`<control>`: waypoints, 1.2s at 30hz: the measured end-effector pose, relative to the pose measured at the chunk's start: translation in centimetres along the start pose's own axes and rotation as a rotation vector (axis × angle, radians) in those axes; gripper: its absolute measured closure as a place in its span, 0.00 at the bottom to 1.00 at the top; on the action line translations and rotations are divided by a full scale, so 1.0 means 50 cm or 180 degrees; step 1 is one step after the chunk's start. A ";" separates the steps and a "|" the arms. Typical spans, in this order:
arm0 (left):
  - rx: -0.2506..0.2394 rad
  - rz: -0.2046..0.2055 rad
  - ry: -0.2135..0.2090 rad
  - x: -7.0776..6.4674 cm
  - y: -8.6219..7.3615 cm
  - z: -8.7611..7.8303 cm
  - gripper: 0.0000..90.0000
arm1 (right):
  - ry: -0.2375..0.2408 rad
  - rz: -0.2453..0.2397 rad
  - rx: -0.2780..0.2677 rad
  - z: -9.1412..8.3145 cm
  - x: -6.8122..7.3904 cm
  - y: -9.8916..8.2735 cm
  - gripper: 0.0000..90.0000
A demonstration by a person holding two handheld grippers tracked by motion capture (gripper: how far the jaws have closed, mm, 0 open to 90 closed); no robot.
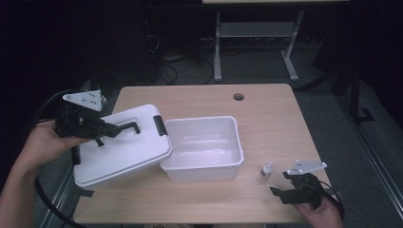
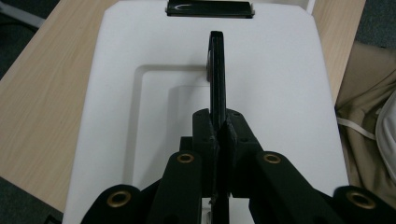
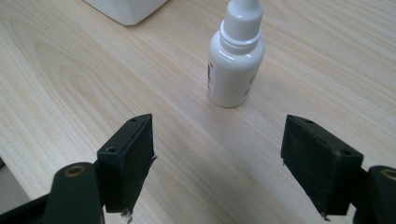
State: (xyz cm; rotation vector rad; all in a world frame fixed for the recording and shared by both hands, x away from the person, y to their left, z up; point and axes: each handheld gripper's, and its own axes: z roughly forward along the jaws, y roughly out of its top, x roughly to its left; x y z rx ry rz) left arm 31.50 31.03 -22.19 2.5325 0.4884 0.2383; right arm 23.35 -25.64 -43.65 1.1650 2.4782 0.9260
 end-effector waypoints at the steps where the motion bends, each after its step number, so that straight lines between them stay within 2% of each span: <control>1: -0.0006 -0.0012 0.0006 0.000 -0.006 0.000 0.93 | -0.0004 -0.0002 -0.0003 0.000 0.000 0.000 0.28; 10: -0.0002 -0.0178 0.0007 0.003 -0.057 0.010 0.93 | 0.0004 -0.0023 0.0024 0.003 0.002 0.002 0.28; 20: 0.0040 -0.0276 0.0042 0.006 -0.104 0.015 0.93 | -0.0004 -0.0022 0.0029 0.003 0.004 0.003 0.28; 29: 0.0049 -0.0319 0.0072 0.008 -0.128 0.022 0.93 | -0.0002 -0.0042 0.0029 0.006 0.005 0.005 0.28; 36: 0.0057 -0.0381 0.0055 0.011 -0.150 0.045 0.93 | -0.0006 -0.0044 0.0042 0.007 0.006 0.005 0.28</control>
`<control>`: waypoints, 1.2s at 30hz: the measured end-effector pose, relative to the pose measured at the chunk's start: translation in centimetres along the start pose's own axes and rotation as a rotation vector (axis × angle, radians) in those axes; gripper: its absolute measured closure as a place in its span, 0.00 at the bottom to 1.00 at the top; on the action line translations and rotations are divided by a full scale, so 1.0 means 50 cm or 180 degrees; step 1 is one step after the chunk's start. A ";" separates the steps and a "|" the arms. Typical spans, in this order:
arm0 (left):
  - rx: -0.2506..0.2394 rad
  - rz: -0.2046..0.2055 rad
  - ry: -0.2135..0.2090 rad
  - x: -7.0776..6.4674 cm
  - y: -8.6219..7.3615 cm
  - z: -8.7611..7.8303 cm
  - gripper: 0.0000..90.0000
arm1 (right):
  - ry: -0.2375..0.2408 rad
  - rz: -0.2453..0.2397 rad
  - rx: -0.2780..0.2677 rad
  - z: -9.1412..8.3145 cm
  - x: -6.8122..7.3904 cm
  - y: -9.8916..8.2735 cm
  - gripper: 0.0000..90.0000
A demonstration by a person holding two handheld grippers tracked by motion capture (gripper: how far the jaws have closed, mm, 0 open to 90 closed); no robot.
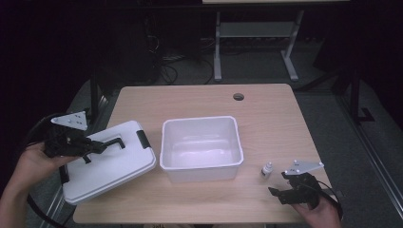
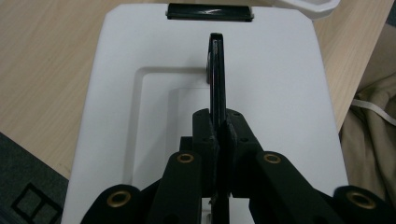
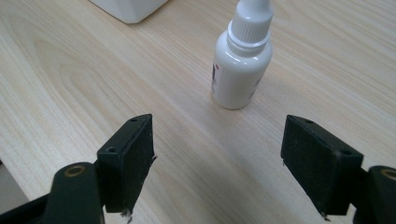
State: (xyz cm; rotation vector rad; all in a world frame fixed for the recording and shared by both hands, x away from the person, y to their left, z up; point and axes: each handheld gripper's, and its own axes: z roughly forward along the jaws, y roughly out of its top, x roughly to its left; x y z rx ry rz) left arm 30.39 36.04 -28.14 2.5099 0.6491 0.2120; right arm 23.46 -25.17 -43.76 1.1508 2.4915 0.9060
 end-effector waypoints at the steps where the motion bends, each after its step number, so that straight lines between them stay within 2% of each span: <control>1: 0.0027 -0.0006 -0.0005 0.000 -0.002 0.004 0.93 | 0.0001 0.0000 0.0000 0.000 0.000 0.000 0.28; 6: 0.0084 -0.0023 0.0004 0.001 -0.013 0.023 0.93 | -0.0001 -0.0015 0.0008 0.002 0.000 0.000 0.28; 30: 0.0123 -0.0147 -0.0023 0.009 -0.070 0.127 0.93 | -0.0018 -0.0015 0.0034 0.003 0.003 0.000 0.28; 36: 0.0155 -0.0113 -0.0014 0.010 -0.075 0.151 0.93 | -0.0008 -0.0031 0.0039 0.006 0.003 0.000 0.28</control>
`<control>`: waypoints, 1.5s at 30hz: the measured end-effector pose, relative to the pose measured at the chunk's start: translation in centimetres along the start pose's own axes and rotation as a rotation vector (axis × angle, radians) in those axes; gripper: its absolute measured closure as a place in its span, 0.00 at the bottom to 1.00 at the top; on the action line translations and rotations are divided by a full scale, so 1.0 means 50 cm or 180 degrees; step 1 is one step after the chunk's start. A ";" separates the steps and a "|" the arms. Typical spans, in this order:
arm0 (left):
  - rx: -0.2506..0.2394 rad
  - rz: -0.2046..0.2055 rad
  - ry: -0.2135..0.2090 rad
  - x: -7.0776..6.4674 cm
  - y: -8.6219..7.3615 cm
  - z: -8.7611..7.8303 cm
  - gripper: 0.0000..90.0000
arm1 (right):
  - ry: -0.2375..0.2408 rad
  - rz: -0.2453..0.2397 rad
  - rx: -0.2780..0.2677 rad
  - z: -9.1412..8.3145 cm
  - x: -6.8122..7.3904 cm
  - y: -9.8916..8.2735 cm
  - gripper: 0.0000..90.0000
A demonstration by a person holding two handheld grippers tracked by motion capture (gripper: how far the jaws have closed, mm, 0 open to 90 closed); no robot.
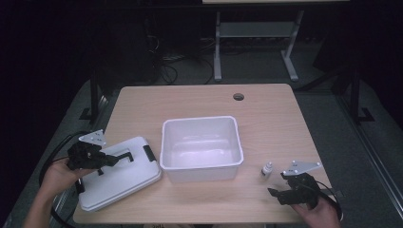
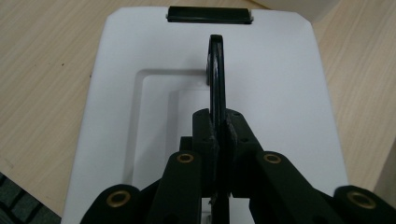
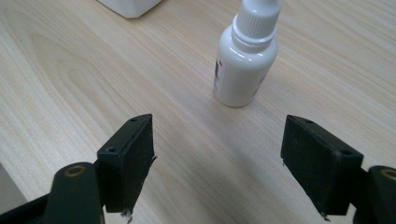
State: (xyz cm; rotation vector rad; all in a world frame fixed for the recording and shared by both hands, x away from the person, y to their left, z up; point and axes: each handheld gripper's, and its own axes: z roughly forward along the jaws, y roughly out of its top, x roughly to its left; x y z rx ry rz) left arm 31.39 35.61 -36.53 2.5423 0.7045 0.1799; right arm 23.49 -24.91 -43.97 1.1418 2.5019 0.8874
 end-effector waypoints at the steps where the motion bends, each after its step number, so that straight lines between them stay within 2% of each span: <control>1: 0.0003 -0.0002 -0.0002 0.001 0.000 0.002 0.93 | -0.0007 -0.0007 0.0004 0.000 -0.001 0.000 0.28; 12: 0.0032 0.0014 0.0014 0.014 -0.003 0.026 0.93 | -0.0008 0.0013 0.0003 -0.001 0.000 0.000 0.28; 28: 0.0039 -0.0074 -0.0035 0.016 -0.024 0.056 0.93 | -0.0005 -0.0003 0.0032 0.001 0.001 0.000 0.28; 33: 0.0012 -0.0082 0.0014 0.011 -0.028 0.058 0.92 | 0.0004 -0.0007 0.0037 0.004 0.001 0.000 0.28; 38: -0.0014 -0.0093 0.0012 0.007 -0.028 0.055 0.86 | -0.0007 -0.0016 0.0057 0.006 0.003 0.001 0.28; 45: -0.0034 -0.0125 0.0053 -0.010 -0.026 0.060 0.72 | -0.0008 0.0000 0.0050 0.004 0.001 -0.001 0.28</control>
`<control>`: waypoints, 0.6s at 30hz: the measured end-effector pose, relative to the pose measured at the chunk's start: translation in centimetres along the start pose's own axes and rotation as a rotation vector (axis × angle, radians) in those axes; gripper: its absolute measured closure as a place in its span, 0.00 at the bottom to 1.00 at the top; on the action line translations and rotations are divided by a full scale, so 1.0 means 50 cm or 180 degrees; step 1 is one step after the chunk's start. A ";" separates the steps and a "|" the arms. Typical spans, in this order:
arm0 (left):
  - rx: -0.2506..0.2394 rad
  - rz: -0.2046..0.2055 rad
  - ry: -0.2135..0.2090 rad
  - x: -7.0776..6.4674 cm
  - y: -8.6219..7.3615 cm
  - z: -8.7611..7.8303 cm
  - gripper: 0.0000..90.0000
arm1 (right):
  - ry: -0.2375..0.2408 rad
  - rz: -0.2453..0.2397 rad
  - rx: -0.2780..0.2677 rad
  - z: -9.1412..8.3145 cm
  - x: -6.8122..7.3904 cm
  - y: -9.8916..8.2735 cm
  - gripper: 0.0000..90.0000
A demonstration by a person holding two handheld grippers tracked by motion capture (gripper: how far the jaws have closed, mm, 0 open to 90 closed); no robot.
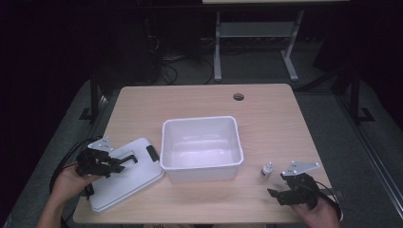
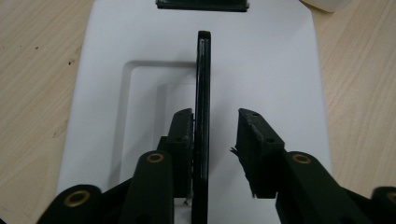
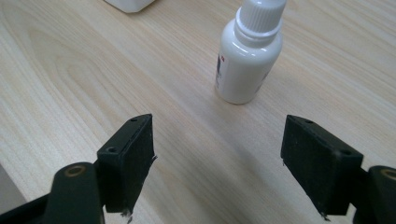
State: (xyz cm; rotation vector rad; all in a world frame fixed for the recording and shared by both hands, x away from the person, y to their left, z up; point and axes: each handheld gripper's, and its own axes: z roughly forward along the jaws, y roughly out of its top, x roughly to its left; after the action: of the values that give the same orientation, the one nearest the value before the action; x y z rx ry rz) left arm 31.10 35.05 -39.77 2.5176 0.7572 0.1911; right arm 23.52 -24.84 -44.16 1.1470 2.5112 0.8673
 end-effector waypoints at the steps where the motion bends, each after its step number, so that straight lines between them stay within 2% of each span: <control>1: -0.0010 -0.0006 0.0008 -0.002 -0.001 0.000 0.70 | 0.0000 -0.0002 -0.0004 0.000 0.000 0.000 0.28; 7: -0.0094 -0.0019 0.0050 -0.013 0.000 -0.006 0.65 | -0.0004 0.0004 -0.0007 -0.001 -0.002 -0.001 0.28; 11: -0.0085 -0.0005 0.0049 -0.018 0.001 -0.007 0.65 | 0.0012 0.0013 -0.0004 0.001 -0.001 0.000 0.28; 13: -0.0087 0.0001 0.0098 -0.019 0.000 -0.008 0.65 | 0.0013 0.0015 -0.0005 0.001 -0.001 0.000 0.28; 18: -0.0134 -0.0045 0.0118 -0.023 -0.005 -0.014 0.61 | 0.0009 0.0001 0.0008 0.002 -0.002 0.000 0.28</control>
State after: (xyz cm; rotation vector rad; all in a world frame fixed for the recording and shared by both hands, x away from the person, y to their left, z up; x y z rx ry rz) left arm 29.84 34.90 -39.30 2.4743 0.7774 0.2468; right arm 23.61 -24.88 -44.24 1.1480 2.5151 0.8669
